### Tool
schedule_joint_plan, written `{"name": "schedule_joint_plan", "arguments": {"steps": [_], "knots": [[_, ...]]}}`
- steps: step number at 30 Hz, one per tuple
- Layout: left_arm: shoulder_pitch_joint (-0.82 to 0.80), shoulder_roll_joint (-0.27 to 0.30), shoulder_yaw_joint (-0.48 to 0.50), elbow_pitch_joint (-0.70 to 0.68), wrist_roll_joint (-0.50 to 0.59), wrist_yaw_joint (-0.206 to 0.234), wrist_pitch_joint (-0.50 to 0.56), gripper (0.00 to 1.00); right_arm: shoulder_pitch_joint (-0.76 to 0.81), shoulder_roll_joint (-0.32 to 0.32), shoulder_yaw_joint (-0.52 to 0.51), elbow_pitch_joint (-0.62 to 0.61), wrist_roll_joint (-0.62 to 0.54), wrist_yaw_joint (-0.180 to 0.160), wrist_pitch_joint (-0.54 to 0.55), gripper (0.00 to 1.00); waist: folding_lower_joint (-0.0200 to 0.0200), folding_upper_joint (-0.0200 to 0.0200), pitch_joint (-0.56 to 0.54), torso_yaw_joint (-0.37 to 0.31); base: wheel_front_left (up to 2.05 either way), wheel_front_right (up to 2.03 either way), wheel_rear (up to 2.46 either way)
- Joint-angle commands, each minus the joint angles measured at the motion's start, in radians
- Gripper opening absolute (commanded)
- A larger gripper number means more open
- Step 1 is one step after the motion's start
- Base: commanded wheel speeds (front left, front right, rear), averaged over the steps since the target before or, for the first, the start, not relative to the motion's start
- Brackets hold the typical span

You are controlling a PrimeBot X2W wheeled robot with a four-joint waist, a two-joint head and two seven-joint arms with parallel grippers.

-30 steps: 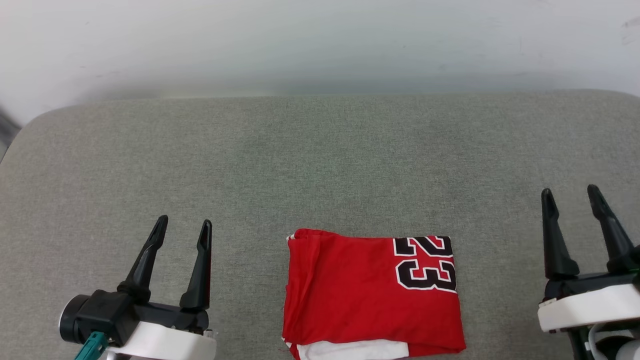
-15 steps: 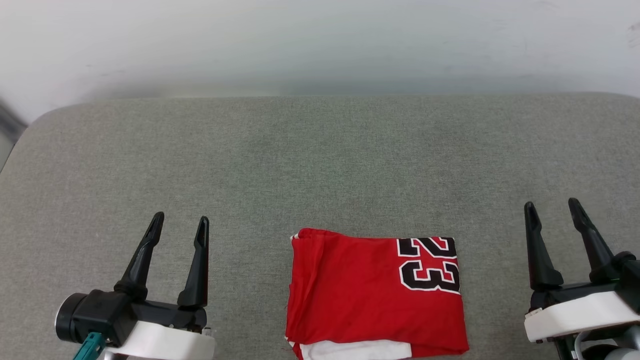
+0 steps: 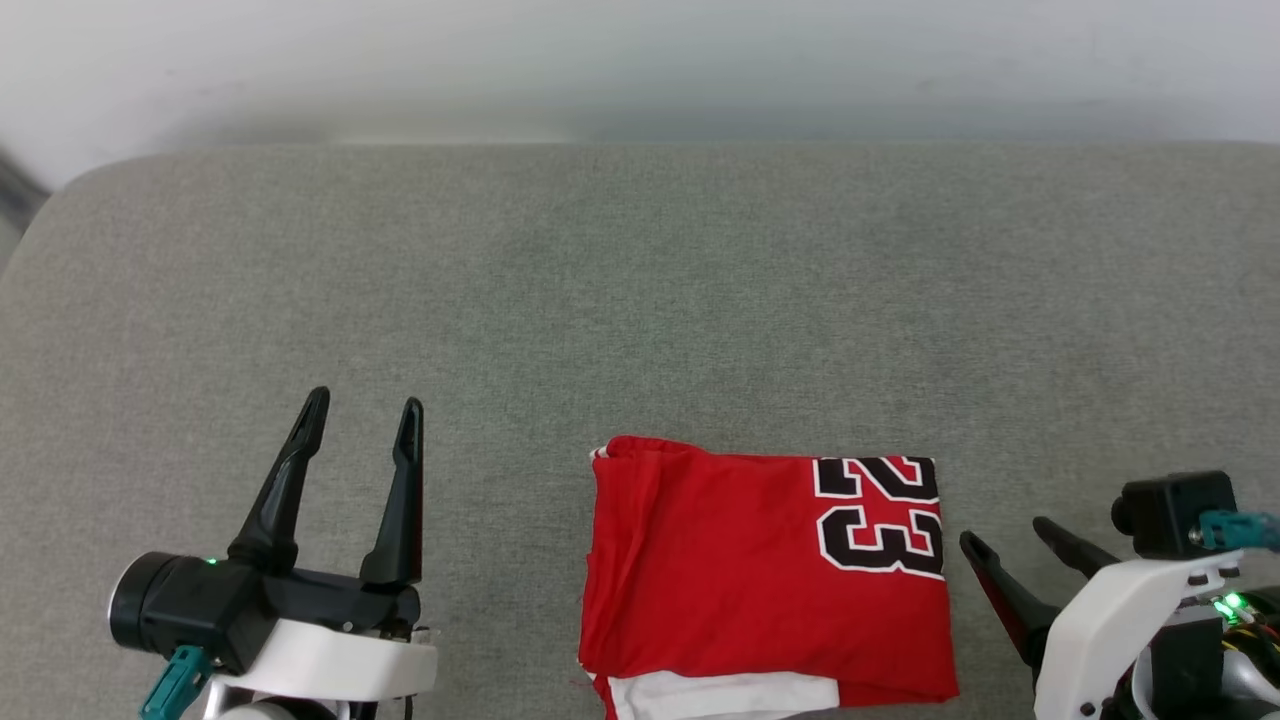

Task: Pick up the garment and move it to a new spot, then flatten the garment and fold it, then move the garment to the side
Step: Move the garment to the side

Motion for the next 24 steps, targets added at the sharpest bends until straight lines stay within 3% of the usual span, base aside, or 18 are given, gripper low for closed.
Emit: {"name": "schedule_joint_plan", "arguments": {"steps": [1, 6, 12, 24], "knots": [[-0.019, -0.003, -0.005, 0.0, 0.006, -0.002, -0.002, 1.0, -0.015, 0.0, -0.005, -0.016, 0.009, 0.0, 0.071, 1.0, 0.0, -0.0001, 0.021, 0.013, 0.0, 0.0, 0.0], [-0.049, -0.006, -0.027, 0.008, 0.008, -0.002, -0.002, 1.0, -0.06, 0.008, -0.009, 0.007, -0.005, 0.0, 0.233, 1.0, 0.0, -0.0001, 0.055, 0.04, 0.0, 0.0, 0.0], [-0.074, -0.009, -0.042, 0.021, 0.007, -0.002, -0.002, 1.0, -0.093, 0.053, -0.042, 0.094, 0.006, 0.0, 0.353, 1.0, 0.0, -0.0001, 0.081, 0.087, 0.0, 0.0, 0.0], [-0.091, -0.007, -0.071, 0.049, 0.011, -0.002, -0.002, 1.0, -0.098, 0.084, 0.013, 0.299, -0.07, 0.0, 0.384, 1.0, 0.0, -0.0001, 0.097, 0.147, 0.0, 0.0, 0.0]]}}
